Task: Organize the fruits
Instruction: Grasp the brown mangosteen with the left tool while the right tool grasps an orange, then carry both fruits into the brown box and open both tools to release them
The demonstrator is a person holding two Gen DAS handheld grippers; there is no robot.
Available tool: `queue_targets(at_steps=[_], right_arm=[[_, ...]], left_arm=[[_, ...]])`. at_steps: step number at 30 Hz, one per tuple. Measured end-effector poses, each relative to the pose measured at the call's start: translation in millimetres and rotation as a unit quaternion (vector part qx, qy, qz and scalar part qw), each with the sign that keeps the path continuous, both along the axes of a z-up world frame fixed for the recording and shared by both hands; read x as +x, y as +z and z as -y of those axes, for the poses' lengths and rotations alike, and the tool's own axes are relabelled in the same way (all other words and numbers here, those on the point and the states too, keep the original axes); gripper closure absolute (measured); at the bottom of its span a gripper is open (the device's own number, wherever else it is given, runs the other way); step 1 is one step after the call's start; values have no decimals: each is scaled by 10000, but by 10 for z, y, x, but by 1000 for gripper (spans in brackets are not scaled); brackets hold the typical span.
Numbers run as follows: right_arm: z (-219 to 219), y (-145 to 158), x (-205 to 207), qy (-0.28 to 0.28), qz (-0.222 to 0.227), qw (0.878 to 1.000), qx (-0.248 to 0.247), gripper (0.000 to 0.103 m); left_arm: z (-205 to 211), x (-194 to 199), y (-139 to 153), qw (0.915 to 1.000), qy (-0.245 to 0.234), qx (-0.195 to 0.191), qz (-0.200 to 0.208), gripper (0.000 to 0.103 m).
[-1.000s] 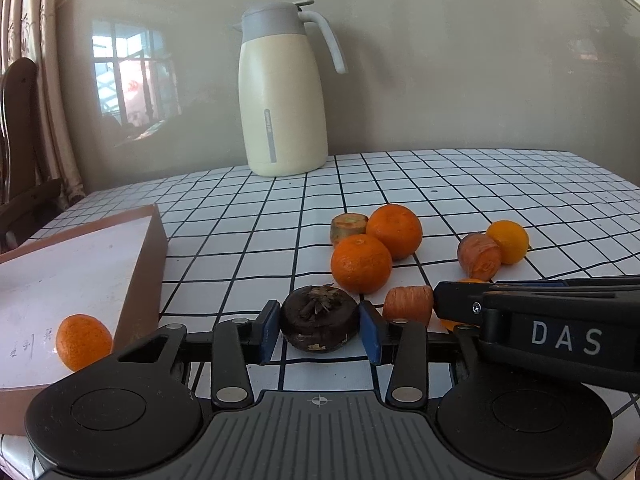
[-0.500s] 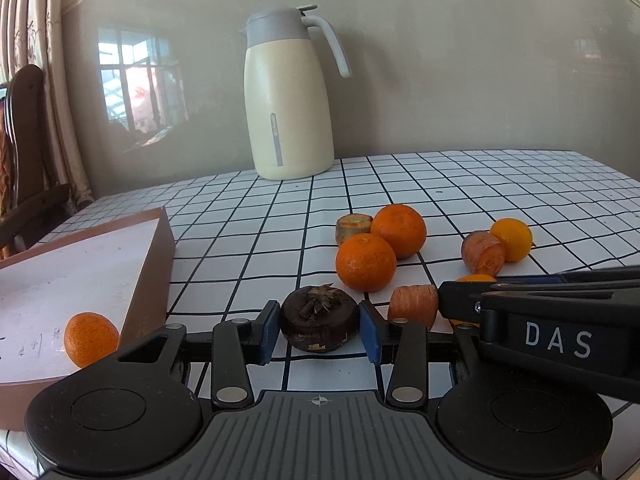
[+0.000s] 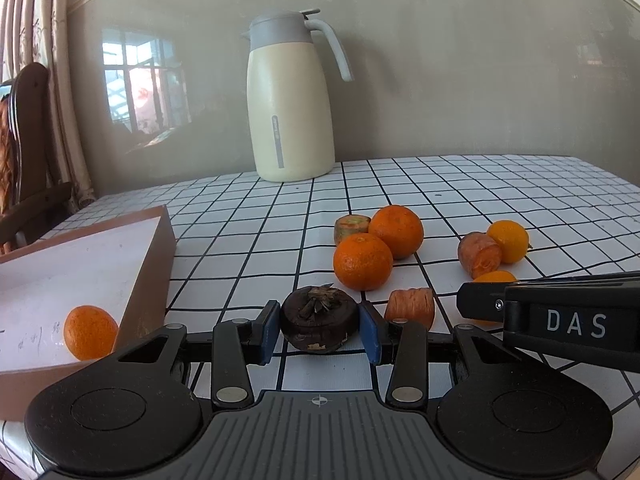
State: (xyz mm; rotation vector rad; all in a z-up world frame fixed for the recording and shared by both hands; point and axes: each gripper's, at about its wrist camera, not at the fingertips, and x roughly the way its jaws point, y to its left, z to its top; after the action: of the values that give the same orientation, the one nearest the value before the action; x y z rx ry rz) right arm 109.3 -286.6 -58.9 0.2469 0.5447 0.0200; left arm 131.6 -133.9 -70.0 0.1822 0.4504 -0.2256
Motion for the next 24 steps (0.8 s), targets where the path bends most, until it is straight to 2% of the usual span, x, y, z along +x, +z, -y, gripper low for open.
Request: queue_targets(at_steps=[5,24], right_arm=[[9,30,-38,30,49,10000,-63,81],[-150,292,-341,555,507,9970,-175,80]], left_arm=[[-56,0,30,9998,25,-173,-106,61],[-432,-406,398,9989,-203,-397,132,61]])
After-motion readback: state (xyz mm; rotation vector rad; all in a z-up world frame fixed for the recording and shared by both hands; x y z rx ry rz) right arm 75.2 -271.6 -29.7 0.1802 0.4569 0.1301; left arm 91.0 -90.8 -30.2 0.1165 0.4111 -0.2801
